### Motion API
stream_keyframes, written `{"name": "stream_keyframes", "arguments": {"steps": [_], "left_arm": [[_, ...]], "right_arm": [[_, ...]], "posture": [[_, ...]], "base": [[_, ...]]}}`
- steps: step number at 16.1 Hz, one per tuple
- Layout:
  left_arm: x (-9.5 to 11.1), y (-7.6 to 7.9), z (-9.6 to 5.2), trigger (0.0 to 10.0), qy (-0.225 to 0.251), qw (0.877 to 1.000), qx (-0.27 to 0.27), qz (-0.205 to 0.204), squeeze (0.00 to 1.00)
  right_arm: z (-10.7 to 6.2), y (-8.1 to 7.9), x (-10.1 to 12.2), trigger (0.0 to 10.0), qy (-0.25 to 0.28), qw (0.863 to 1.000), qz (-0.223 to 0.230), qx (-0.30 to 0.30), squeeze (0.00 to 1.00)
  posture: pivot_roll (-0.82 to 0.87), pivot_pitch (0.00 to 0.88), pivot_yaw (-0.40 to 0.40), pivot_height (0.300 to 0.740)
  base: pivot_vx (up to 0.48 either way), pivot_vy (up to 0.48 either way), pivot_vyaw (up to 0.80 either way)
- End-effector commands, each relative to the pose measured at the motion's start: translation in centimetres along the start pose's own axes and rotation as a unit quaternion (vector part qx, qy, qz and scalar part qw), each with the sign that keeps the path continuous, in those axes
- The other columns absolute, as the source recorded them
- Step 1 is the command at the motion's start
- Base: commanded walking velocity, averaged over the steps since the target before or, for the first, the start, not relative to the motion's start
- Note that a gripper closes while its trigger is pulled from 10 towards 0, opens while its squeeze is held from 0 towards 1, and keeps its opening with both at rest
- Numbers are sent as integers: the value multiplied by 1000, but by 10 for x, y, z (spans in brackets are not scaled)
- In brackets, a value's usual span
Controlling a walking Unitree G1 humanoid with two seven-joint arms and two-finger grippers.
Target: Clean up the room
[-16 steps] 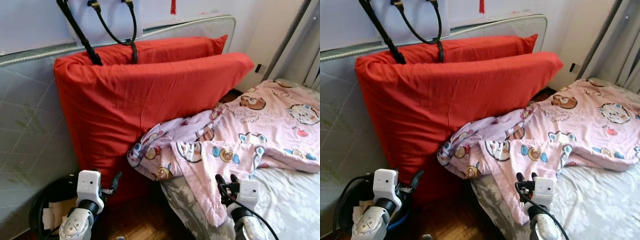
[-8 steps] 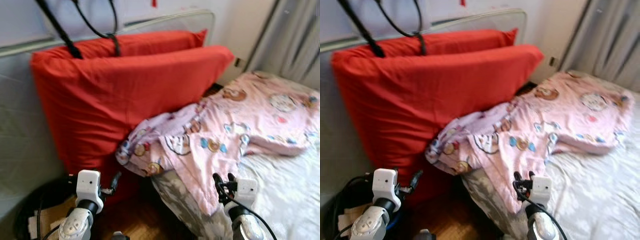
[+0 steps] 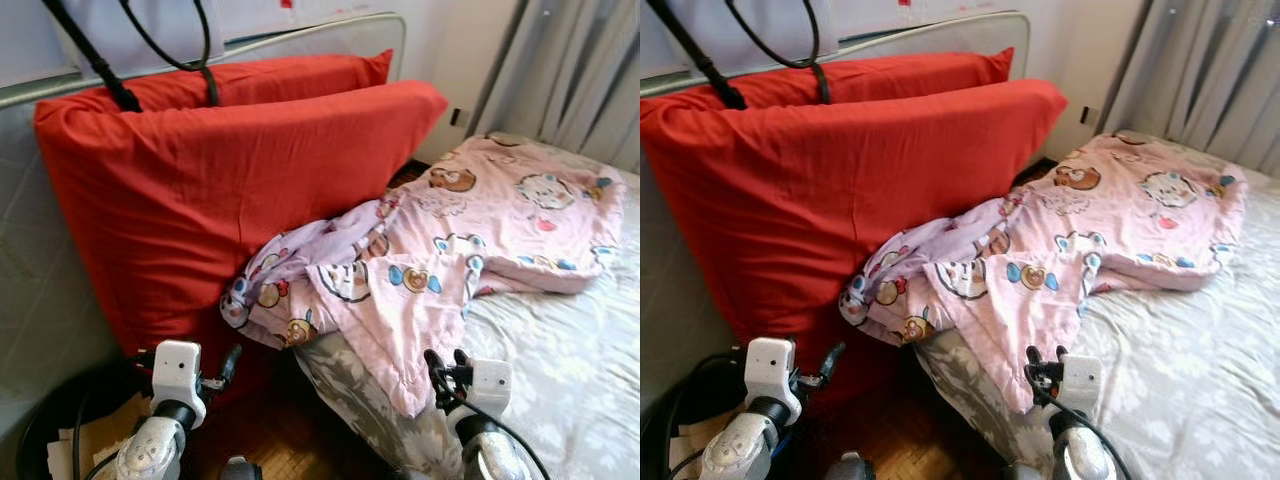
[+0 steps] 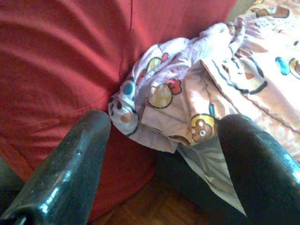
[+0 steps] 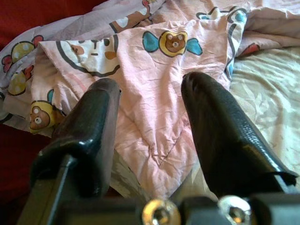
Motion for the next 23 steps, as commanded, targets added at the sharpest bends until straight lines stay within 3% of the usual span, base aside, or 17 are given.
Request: {"name": "stream_keyframes", "arguments": {"steps": [1,4,12,23], "left_arm": [[-1,-1,-3,10000,-4,1000,3,-1,0],[-3,-1,-4,10000,-8,1000,5,-6,0],[-5,1,-5,10000,-13,1000,2,-2,0],[-5,6,-2,10000,-17,1000,-11,-8,0]], "right_arm": [[3,0,2,10000,2,1000,-3,5,0],[2,-2,1,10000,0,1000,-12,10,0],[1,-6,0,10000,-1,1000,-11,20,0],[3,3,-1,10000,-6,1000,-1,-14,0]], "posture": [[36,2,-24,650],[36,4,-22,650],[34,4,-21,650],[31,3,-17,650]], "base": [[0,0,0],[0,0,0],[0,0,795],[0,0,0]]}}
Point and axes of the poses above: a point about 5 cm out from each wrist's last joint towards the gripper, its own z axis pointing out of the wrist towards the gripper, its own x axis along the axis of the wrist's last joint, y = z × x, the point moved 3 cm from there along z, pointing out of the wrist towards the gripper, and after that the axes turned 9 degrees about -z, right-handed, at the moved point
